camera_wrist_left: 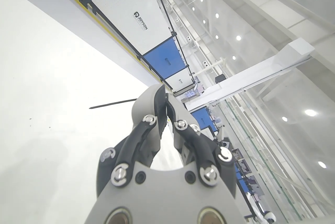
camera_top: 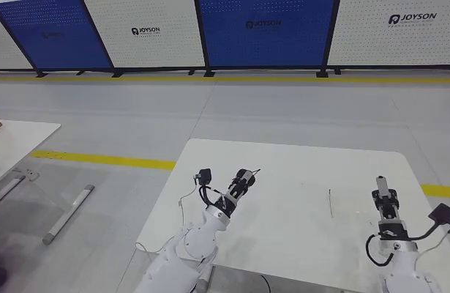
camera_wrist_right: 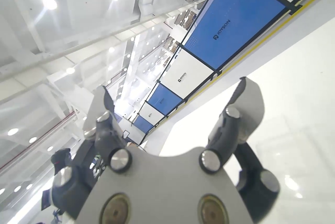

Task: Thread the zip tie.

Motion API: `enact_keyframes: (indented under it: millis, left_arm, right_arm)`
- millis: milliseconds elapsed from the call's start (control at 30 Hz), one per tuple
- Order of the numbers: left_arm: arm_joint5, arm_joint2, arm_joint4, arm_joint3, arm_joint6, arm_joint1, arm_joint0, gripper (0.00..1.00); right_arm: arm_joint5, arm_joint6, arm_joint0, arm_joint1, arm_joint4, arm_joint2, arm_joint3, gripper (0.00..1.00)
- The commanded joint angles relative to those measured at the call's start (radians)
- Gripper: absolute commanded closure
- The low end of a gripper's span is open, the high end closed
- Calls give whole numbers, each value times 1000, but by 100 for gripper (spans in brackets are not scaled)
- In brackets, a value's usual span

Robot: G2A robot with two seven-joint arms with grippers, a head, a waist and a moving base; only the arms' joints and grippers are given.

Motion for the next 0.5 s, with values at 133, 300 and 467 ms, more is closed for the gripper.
enact_keyframes:
  millis: [133,300,467]
  left_arm:
    - [5,-9,-4,16,28,-1,2,100]
    - [-11,-12,-15,46,75,-5,16,100]
    - [-13,-13,-16,49,78,-5,18,100]
  right_arm:
    - [0,0,0,0,0,0,0,0]
    - [0,0,0,0,0,0,0,0]
    - [0,0,0,0,0,0,0,0]
